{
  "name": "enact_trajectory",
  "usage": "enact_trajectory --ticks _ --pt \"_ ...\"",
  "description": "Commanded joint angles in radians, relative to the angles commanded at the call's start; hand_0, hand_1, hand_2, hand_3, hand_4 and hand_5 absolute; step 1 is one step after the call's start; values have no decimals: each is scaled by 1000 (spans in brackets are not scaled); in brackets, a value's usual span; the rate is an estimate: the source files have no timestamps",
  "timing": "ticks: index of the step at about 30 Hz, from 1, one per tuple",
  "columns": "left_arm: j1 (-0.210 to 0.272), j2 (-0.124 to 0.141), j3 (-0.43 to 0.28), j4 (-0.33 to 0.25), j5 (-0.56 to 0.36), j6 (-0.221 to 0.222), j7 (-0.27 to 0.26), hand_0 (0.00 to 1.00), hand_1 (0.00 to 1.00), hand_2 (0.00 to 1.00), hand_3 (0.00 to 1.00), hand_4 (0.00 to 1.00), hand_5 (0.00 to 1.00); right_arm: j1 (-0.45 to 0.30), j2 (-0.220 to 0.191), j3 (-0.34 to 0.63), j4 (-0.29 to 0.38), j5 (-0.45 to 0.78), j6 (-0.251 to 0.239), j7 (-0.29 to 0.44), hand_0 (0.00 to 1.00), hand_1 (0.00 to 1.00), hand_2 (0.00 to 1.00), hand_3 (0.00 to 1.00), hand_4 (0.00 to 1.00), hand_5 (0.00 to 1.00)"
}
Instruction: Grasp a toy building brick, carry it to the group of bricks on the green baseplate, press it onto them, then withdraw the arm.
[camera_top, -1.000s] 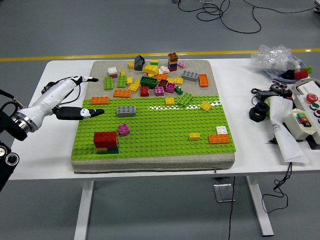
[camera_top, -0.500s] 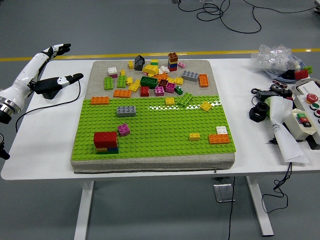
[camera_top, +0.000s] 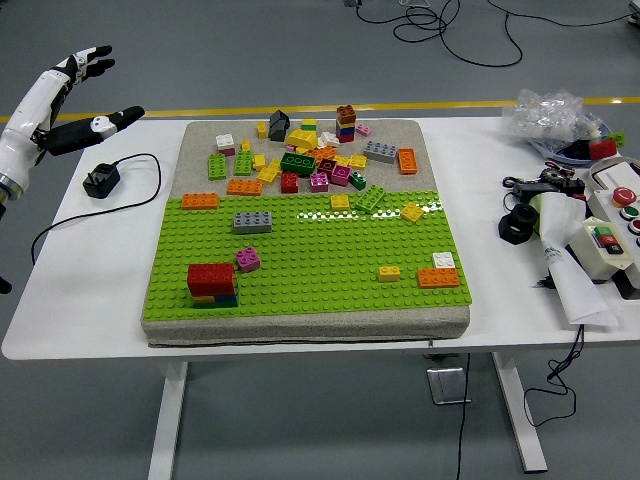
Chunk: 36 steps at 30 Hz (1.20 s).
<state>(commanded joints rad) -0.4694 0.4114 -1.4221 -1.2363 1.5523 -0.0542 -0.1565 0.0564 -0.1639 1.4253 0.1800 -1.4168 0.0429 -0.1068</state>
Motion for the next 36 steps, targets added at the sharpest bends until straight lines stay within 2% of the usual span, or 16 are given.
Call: enact_trajectory --ticks 36 --pt "-18 2 -6 4 20 2 12 998 923 923 934 983 546 1 0 -14 0 14 0 5 767 712 756 728 962 698"
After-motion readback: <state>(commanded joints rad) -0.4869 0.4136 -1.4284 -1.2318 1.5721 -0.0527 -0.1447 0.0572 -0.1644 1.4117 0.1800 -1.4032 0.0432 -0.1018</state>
